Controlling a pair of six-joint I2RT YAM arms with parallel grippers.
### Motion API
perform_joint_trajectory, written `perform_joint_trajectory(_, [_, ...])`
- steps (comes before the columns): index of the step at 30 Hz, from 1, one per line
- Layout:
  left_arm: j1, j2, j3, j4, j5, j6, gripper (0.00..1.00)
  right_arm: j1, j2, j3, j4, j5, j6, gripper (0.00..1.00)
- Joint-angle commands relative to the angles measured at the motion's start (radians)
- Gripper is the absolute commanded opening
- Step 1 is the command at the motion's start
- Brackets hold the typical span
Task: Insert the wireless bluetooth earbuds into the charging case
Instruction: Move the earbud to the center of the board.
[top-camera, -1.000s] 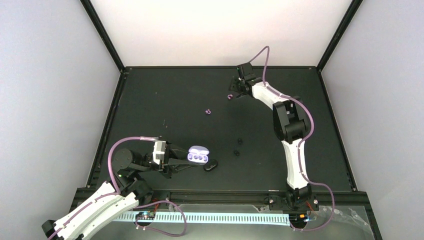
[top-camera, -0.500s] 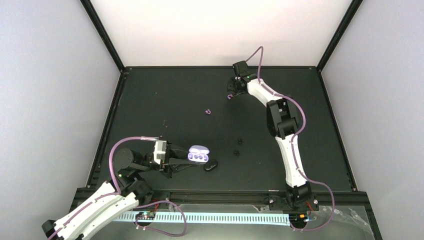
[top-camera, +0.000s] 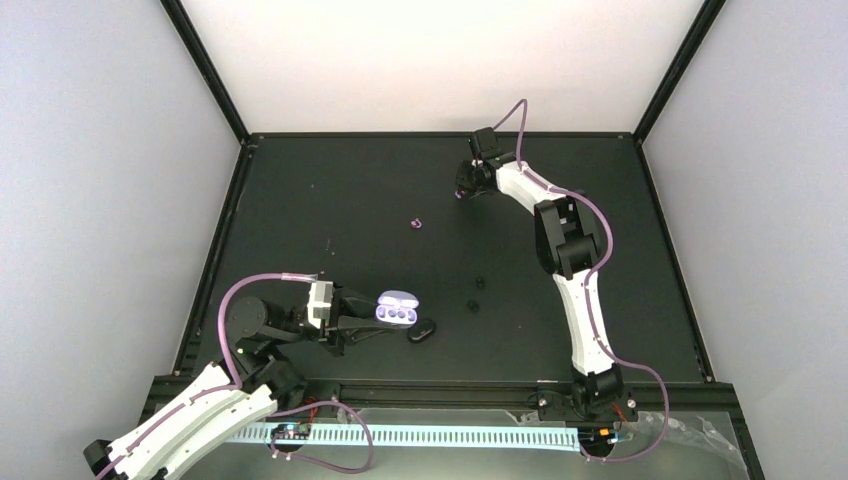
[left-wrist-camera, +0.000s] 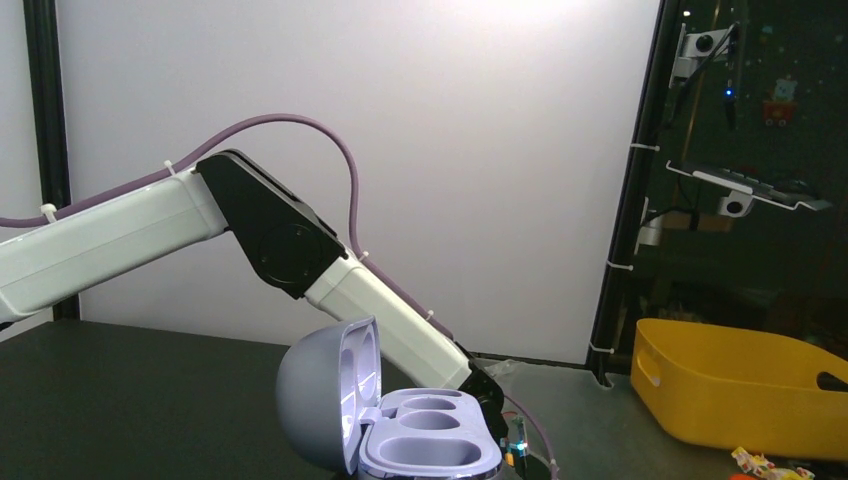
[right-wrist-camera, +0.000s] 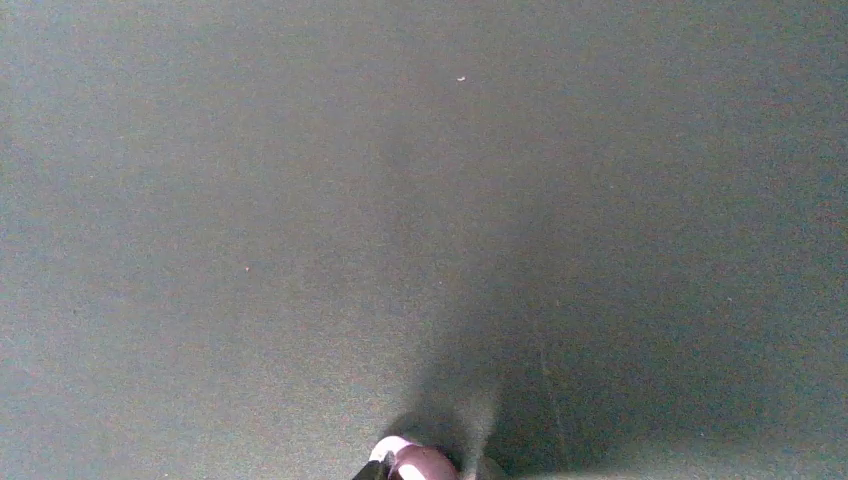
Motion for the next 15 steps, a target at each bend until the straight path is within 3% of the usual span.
perform_joint_trajectory(1, [-0.007,0.003,0.006,0.008,-0.007,0.01,0.02,0.004,-0.033,-0.051,-0.015,-0.007,-0.014,0.22])
perform_joint_trajectory(15, [-0.007,0.001,0.007,0.007,-0.001,0.009,0.01,0.013,-0.068,-0.108,0.006,-0.003,-0.038,0.07])
